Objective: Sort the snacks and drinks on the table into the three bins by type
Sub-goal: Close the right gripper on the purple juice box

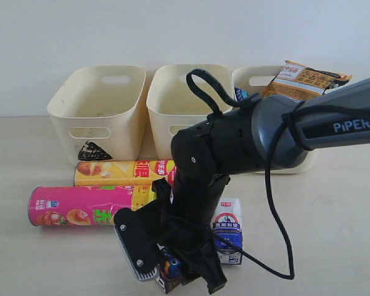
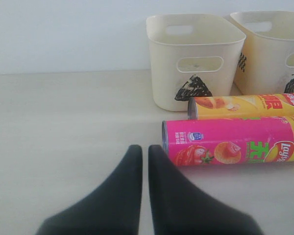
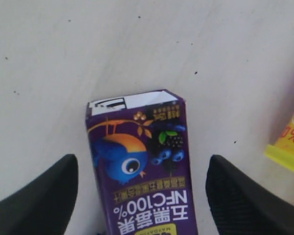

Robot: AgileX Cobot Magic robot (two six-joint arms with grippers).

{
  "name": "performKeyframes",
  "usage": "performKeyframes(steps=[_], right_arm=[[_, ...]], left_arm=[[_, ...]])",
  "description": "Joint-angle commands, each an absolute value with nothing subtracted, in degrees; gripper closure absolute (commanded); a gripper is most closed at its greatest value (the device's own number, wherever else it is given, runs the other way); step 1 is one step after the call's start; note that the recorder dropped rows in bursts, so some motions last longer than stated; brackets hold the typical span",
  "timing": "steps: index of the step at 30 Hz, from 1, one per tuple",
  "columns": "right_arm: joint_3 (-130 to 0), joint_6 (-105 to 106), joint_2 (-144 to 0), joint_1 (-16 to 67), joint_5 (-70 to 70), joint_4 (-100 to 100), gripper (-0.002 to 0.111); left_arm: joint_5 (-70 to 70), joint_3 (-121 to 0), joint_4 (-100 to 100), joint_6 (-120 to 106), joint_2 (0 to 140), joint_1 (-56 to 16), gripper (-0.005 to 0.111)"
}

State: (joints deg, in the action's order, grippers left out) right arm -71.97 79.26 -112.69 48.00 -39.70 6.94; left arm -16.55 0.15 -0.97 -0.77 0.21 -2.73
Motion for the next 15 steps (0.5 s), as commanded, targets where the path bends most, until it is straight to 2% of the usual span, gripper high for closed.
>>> performKeyframes(steps=[1, 12, 14, 15], right_arm=[[-71.94, 79.39, -112.69, 47.95, -39.22, 6.33, 0.043], [-71.94, 78.51, -114.05, 47.95, -39.01, 5.44, 0.044], [-71.94, 78.51, -114.05, 47.95, -39.01, 5.44, 0.053], [-71.94, 78.51, -114.05, 47.95, -39.12, 5.44, 0.061]], left_arm=[[-16.35, 0.0, -0.89, -0.89, 0.0, -2.5, 0.103], [-16.35, 0.0, -0.89, -0.89, 0.0, -2.5, 0.103], [-16.35, 0.0, -0.89, -0.89, 0.0, -2.5, 0.103], [-16.35, 0.0, -0.89, -0.89, 0.0, -2.5, 0.103]])
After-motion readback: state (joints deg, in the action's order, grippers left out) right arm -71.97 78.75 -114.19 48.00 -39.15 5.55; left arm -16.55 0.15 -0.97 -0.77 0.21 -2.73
